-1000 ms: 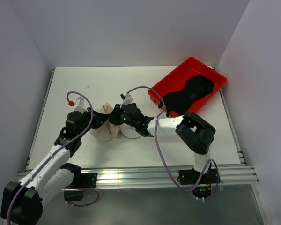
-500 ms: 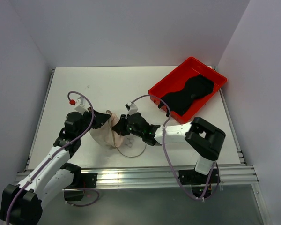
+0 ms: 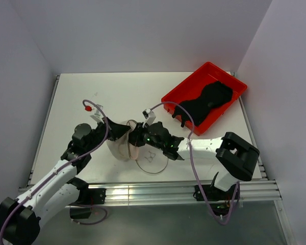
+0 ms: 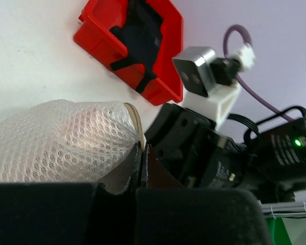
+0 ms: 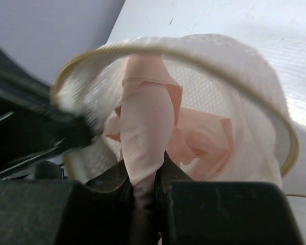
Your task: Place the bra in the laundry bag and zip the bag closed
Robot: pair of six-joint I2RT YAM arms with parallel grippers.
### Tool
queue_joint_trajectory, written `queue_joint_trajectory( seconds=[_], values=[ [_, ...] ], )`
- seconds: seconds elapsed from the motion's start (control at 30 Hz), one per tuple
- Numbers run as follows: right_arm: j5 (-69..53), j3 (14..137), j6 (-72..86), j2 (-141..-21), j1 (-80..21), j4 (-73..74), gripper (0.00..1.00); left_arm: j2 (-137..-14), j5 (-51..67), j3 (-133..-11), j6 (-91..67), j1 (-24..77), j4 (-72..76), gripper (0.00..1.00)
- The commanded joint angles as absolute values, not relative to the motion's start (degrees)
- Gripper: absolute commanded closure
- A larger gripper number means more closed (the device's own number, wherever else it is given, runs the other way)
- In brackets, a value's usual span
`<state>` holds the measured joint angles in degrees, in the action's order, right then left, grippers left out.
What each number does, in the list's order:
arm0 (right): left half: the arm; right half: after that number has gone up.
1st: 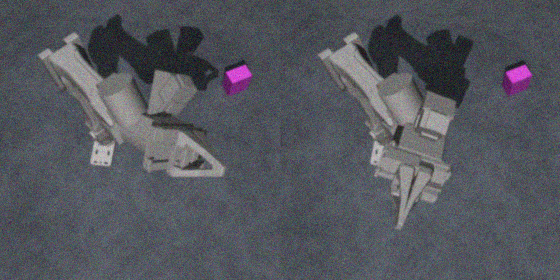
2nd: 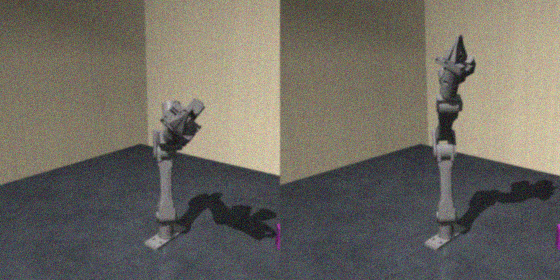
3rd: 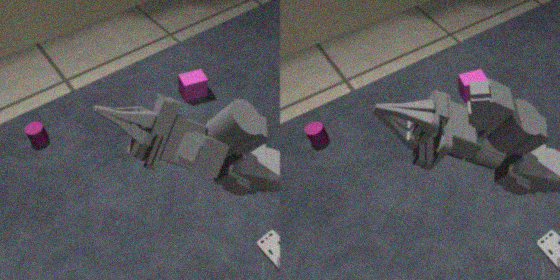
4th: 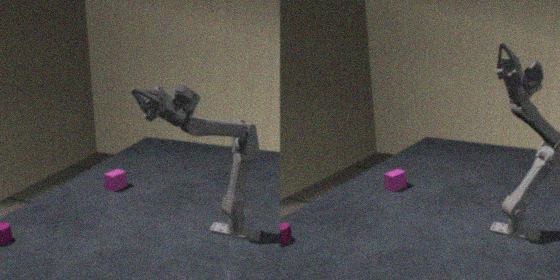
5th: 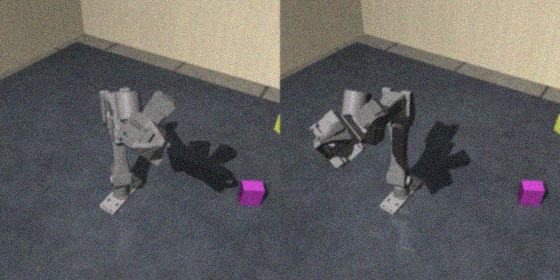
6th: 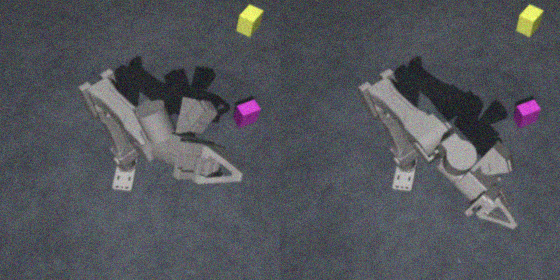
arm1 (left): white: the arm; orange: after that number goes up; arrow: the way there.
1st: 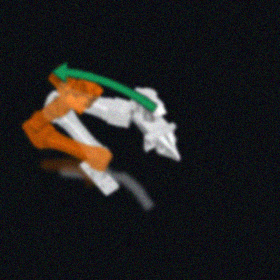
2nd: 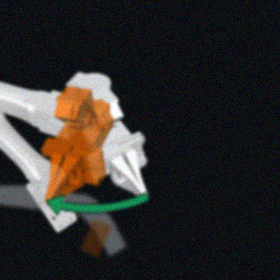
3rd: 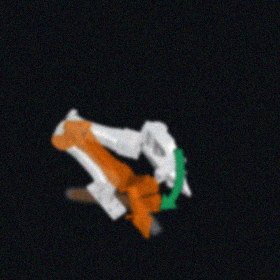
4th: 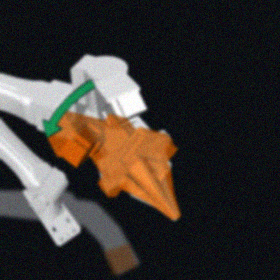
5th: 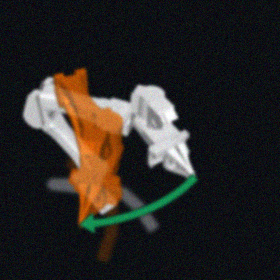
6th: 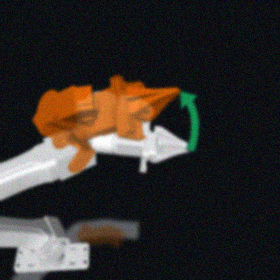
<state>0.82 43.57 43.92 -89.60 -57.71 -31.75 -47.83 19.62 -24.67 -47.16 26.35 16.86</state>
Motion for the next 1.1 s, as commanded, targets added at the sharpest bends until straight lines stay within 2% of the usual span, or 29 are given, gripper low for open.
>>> queue_joint_trajectory(
  seconds=[0.0,0.23,0.5,0.57,0.6,0.67,0.7,0.8,0.97,1.07],
  values=[
    [-1.32,42.54,46.40,-93.24,-57.83,-38.93,0.98,-44.13,19.69,-20.84,-46.31,26.63,19.86,1.00],
    [4.12,50.35,48.16,-99.92,-55.64,-36.83,0.98,-37.63,18.46,-12.14,-48.95,26.63,19.78,1.00],
    [18.88,54.48,53.27,-100.81,-57.91,-30.52,0.99,-34.19,15.56,-10.37,-50.09,26.54,17.22,1.00],
    [22.14,57.29,51.95,-102.82,-59.41,-28.49,0.91,-34.28,14.77,-10.28,-50.89,26.54,16.96,1.00],
    [22.32,58.35,50.90,-103.79,-60.28,-25.52,0.77,-34.54,13.55,-10.46,-51.06,26.54,16.61,1.00],
    [20.40,59.94,50.80,-105.64,-60.29,-23.03,0.62,-34.80,11.26,-11.07,-51.59,26.54,14.34,1.00],
    [19.61,59.85,50.28,-105.73,-59.77,-21.81,0.45,-34.89,9.77,-11.60,-52.03,26.63,13.20,1.00],
    [16.70,58.80,46.87,-103.54,-58.89,-17.52,0.24,-35.24,5.19,-11.69,-52.82,26.54,11.16,1.00],
    [11.71,58.36,40.00,-96.78,-56.26,-6.88,0.17,-36.30,2.38,-11.43,-53.35,26.54,10.99,1.00],
    [9.41,55.46,37.62,-91.59,-54.94,-5.63,0.13,-36.30,1.67,-11.25,-53.35,26.46,10.63,1.00]
  ],
)
